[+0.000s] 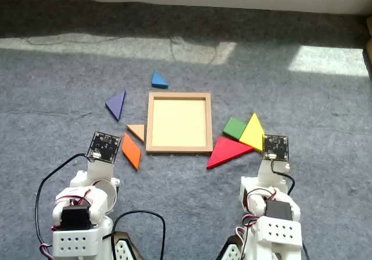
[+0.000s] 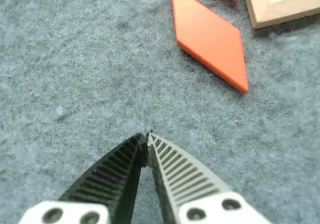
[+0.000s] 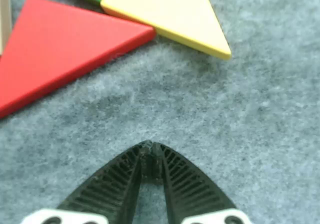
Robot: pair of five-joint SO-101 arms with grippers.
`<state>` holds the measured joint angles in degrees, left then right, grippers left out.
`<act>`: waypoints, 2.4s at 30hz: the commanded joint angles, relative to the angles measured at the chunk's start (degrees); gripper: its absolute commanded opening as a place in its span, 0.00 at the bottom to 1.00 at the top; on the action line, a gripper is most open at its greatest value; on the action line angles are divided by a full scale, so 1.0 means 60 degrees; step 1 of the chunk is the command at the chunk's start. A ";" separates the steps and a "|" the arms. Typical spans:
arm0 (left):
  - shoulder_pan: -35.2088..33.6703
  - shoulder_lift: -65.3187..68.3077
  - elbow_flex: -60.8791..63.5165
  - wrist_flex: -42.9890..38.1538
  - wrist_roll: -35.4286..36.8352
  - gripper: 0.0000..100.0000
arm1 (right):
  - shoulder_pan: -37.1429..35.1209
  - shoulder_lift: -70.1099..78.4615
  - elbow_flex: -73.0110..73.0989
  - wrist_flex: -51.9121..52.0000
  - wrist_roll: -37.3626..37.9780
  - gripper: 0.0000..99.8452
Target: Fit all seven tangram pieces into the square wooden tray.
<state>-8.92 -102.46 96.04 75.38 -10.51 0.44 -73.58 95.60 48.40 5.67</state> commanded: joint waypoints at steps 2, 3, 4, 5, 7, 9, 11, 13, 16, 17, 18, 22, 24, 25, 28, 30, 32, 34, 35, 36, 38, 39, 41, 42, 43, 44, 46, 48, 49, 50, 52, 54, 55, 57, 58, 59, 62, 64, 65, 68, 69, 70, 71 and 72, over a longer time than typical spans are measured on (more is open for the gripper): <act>-0.0081 -0.0300 0.0183 0.0044 0.0073 0.00 | -0.0374 0.0037 0.0593 -0.0139 -0.0073 0.01; -0.0081 -0.0300 0.0183 0.0044 0.0073 0.00 | -0.0374 0.0037 0.0593 -0.0139 -0.0073 0.01; -0.0081 -0.0300 0.0183 0.0044 0.0073 0.00 | -0.0374 0.0037 0.0593 -0.0139 -0.0073 0.01; -0.0081 -0.0300 0.0183 0.0044 0.0073 0.00 | -0.0374 0.0037 0.0593 -0.0139 -0.0073 0.01; -0.0081 -0.0300 0.0183 0.0044 0.0073 0.00 | -0.0374 0.0037 0.0593 -0.0139 -0.0073 0.01; -0.0081 -0.0300 0.0183 0.0044 0.0073 0.00 | -0.0505 0.0037 0.0593 -0.0168 -0.0073 0.01; -0.0081 -0.0300 0.0183 0.0044 0.0073 0.00 | -0.0711 0.0037 0.0593 -0.0168 -0.0073 0.01; -0.0081 -0.0300 0.0183 0.0044 0.0073 0.00 | -0.0740 0.0037 0.0593 -0.0168 -0.0073 0.01; -0.0081 -0.0300 0.0183 0.0044 0.0073 0.00 | -0.0740 0.0037 0.0593 -0.0168 -0.0073 0.01; -0.0081 -0.0300 0.0183 0.0044 0.0073 0.00 | -0.0740 0.0037 0.0593 -0.0168 -0.0073 0.01; -0.0066 -0.0300 0.0183 0.0044 0.0073 0.00 | -0.0740 0.0037 0.0593 -0.0168 -0.0073 0.01; -0.0022 -0.0300 0.0183 0.0044 0.0088 0.00 | -0.0755 0.0037 0.0593 -0.0168 -0.0073 0.01; -0.0022 -0.0300 0.0183 0.0044 0.0088 0.00 | -0.0755 0.0037 0.0593 -0.0168 -0.0073 0.01; -0.0022 -0.0300 0.0183 0.0044 0.0073 0.00 | -0.0740 0.0037 0.0593 -0.0139 -0.0073 0.01; -0.0095 -0.0300 0.0037 0.0044 0.0059 0.00 | -0.0755 0.0037 0.0593 -0.0183 -0.0073 0.01; -0.0110 -0.0300 -0.0256 0.0059 0.0059 0.00 | -0.0755 0.0037 0.0212 -0.0183 -0.0073 0.01; -0.0110 -0.0300 -0.0418 0.0073 0.0059 0.00 | -0.0725 0.0037 -0.0432 -0.0154 -0.0117 0.01; -0.0110 -0.0300 -0.0418 0.0029 0.0059 0.00 | -0.0711 0.0051 -0.1121 -0.0110 -0.0147 0.01; -0.0110 -0.0300 -0.0418 0.0029 0.0059 0.00 | -0.0711 0.0095 -0.1458 -0.0095 -0.0234 0.01; -0.0095 -0.0300 -0.0432 0.0029 0.0059 0.00 | -0.0681 0.0110 -0.1868 0.0110 -0.0542 0.01; -0.0037 -0.0300 -0.0447 0.0029 0.0059 0.00 | -0.0608 0.0125 -0.2923 0.0842 -0.1465 0.01; -0.0022 -0.0300 -0.0447 0.0029 0.0059 0.00 | -0.0593 0.0139 -0.3538 0.1267 -0.1861 0.01; -0.0037 -0.0300 -0.0403 0.0029 0.0059 0.00 | -0.0623 0.0139 -0.4784 0.2073 -0.2212 0.01; -0.0081 -0.0300 -0.0388 0.0029 0.0059 0.00 | -0.0652 0.0139 -0.5341 0.2352 -0.2242 0.01; -0.0081 -0.0300 -0.0388 0.0029 0.0059 0.00 | -0.0711 0.0154 -0.5868 0.2527 -0.2242 0.01; -0.0081 -0.0300 -0.0388 0.0029 0.0059 0.00 | -0.0784 0.0286 -0.6322 0.2674 -0.2242 0.01; -0.0095 -0.0300 -0.0374 0.0029 0.0059 0.00 | -0.0960 0.0930 -0.7158 0.2879 -0.2242 0.01; -0.0095 -0.0300 -0.0374 0.0029 0.0059 0.00 | -0.1121 0.2015 -0.7875 0.3084 -0.2242 0.01; -0.0095 -0.0300 -0.0374 0.0029 0.0059 0.00 | -0.1194 0.2674 -0.8198 0.3158 -0.2227 0.01; -0.0095 -0.0300 -0.0374 0.0029 0.0059 0.00 | -0.1223 0.3319 -0.8549 0.3201 -0.2212 0.01; -0.0095 -0.0300 -0.0374 0.0029 0.0059 0.00 | -0.1253 0.4637 -0.9253 0.3260 -0.1846 0.04; -0.0095 -0.0300 -0.0374 0.0029 0.0059 0.00 | -0.1238 0.5810 -0.9795 0.3260 -0.1158 0.11; -0.0095 -0.0300 -0.0374 0.0029 0.0059 0.00 | -0.1209 0.6322 -1.0029 0.3260 -0.0908 0.16; -0.0110 -0.0300 -0.0374 0.0029 0.0044 0.00 | -0.1223 0.7289 -1.0381 0.3216 -0.0659 0.23; -0.0110 -0.0300 -0.0359 0.0029 0.0044 0.00 | -0.1253 0.7729 -1.0542 0.3216 -0.0645 0.25; -0.0110 -0.0300 -0.0300 0.0029 0.0044 0.00 | -0.1326 0.8139 -1.0674 0.3187 -0.0615 0.25; -0.0110 -0.0300 0.0007 -0.0410 0.0044 0.00 | -0.1516 0.9385 -1.1275 0.3187 -0.0601 0.25; -0.0110 -0.0300 0.0095 -0.0542 0.0044 0.00 | -0.1531 1.0234 -1.1670 0.3187 -0.0586 0.25; -0.0110 -0.0300 0.0095 -0.0542 0.0044 0.00 | -0.1516 1.0689 -1.1949 0.3187 -0.0513 0.25; -0.0110 -0.0300 0.0110 -0.0557 0.0044 0.00 | -0.1502 1.1963 -1.2842 0.3187 0.0601 0.25; -0.0110 -0.0300 0.0110 -0.0557 0.0044 0.00 | -0.1502 1.2344 -1.3136 0.3187 0.0967 0.25; -0.0110 -0.0300 0.0125 -0.0557 0.0044 0.00 | -0.1502 1.2711 -1.3414 0.3187 0.1216 0.25; -0.0110 -0.0300 0.0125 -0.0557 0.0044 0.00 | -0.1502 1.3033 -1.3692 0.3187 0.1333 0.25; -0.0110 -0.0300 0.0125 -0.0557 0.0044 0.00 | -0.1502 1.3311 -1.3971 0.3187 0.1363 0.25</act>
<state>-8.84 -102.46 95.96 73.19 -10.51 -8.09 3.52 18.24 67.65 11.30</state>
